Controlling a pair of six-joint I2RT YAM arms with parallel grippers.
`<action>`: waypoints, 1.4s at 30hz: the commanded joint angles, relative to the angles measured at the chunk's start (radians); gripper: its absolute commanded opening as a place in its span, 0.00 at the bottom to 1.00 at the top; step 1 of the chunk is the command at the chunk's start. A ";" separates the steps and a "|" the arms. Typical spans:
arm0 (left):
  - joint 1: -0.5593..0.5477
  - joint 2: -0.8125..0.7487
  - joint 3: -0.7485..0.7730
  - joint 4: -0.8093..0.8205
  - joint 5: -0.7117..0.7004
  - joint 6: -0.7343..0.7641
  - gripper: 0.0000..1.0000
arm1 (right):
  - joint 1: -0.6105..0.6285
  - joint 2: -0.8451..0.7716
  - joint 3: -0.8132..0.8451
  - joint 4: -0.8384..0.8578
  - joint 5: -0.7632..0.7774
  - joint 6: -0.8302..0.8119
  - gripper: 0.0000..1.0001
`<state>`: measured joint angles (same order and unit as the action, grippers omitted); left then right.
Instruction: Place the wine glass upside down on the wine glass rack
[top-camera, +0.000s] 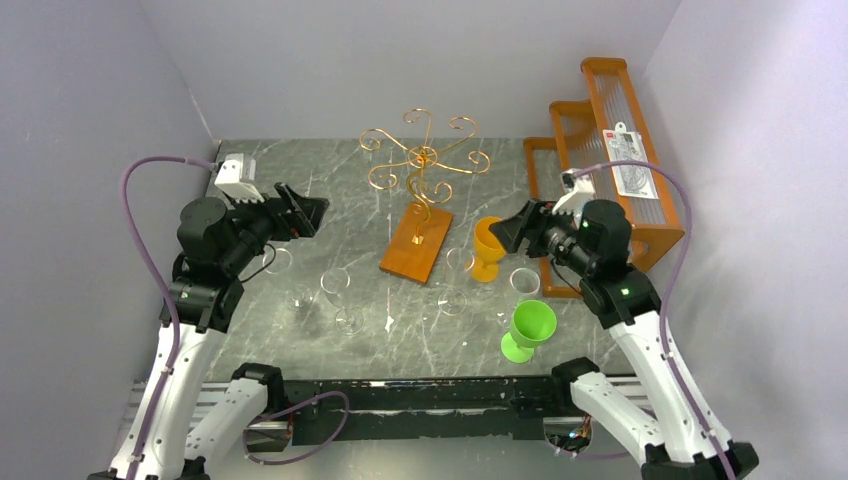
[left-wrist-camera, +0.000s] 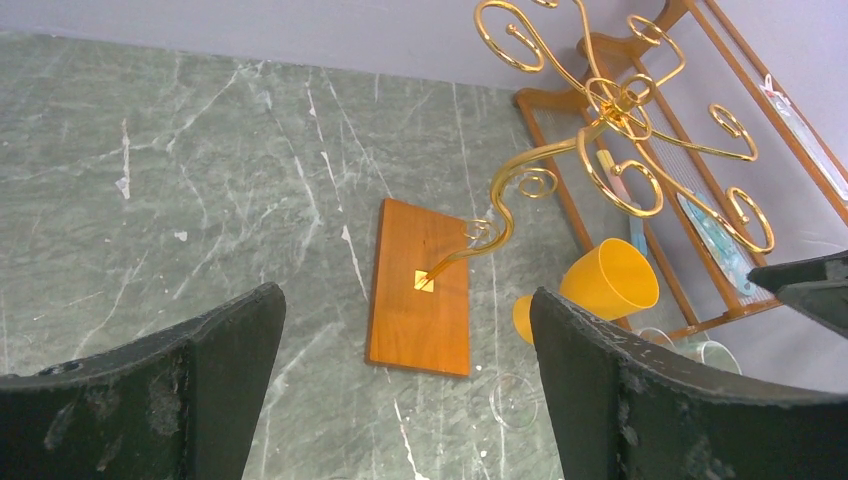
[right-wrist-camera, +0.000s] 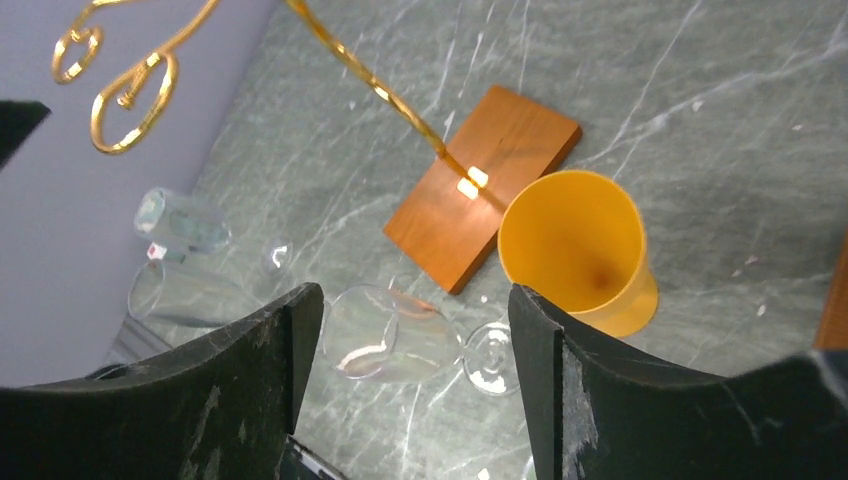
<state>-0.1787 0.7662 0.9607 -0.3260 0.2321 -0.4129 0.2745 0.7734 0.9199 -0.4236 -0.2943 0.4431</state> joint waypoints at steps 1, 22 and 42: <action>-0.005 0.008 -0.012 0.019 -0.023 -0.020 0.97 | 0.151 0.049 0.050 -0.059 0.198 -0.015 0.72; -0.005 0.013 -0.025 -0.020 -0.086 -0.049 0.97 | 0.767 0.357 0.157 -0.182 0.725 0.021 0.46; -0.005 0.023 0.014 -0.204 -0.158 -0.271 0.97 | 0.774 0.351 0.191 -0.192 0.677 -0.039 0.00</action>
<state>-0.1787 0.7872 0.9485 -0.3908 0.1394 -0.5224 1.0393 1.1801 1.0977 -0.6563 0.4137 0.4328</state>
